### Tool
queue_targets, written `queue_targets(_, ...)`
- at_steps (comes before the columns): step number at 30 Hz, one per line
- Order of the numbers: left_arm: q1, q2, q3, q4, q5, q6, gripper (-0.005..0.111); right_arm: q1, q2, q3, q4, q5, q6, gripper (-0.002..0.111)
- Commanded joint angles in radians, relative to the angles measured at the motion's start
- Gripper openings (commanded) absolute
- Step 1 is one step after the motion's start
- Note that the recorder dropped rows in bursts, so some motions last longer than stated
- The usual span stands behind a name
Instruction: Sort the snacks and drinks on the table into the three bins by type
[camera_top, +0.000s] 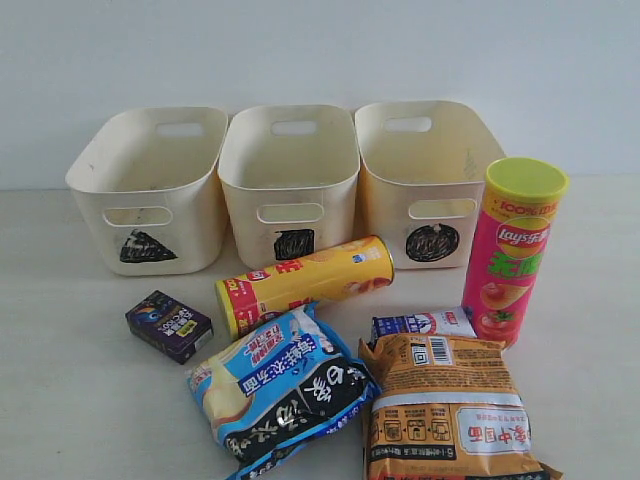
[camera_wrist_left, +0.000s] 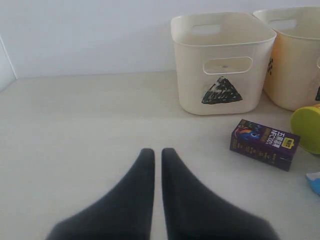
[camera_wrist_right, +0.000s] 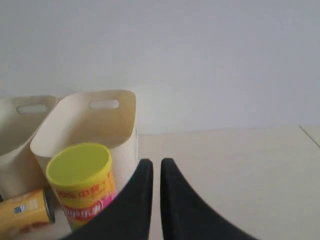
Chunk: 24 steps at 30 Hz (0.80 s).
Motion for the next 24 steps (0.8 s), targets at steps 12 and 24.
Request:
queue_targets(12, 0.001, -0.004, -0.003, -0.001, -0.003, -0.009, 0.004, 0.026, 0.437, -0.157, 0.012, 0.564, -0.145, 0.000)
queue_targets(24, 0.001, -0.004, -0.003, -0.001, -0.003, -0.009, 0.004, -0.102, 0.648, -0.269, 0.651, 0.800, -0.721, 0.000)
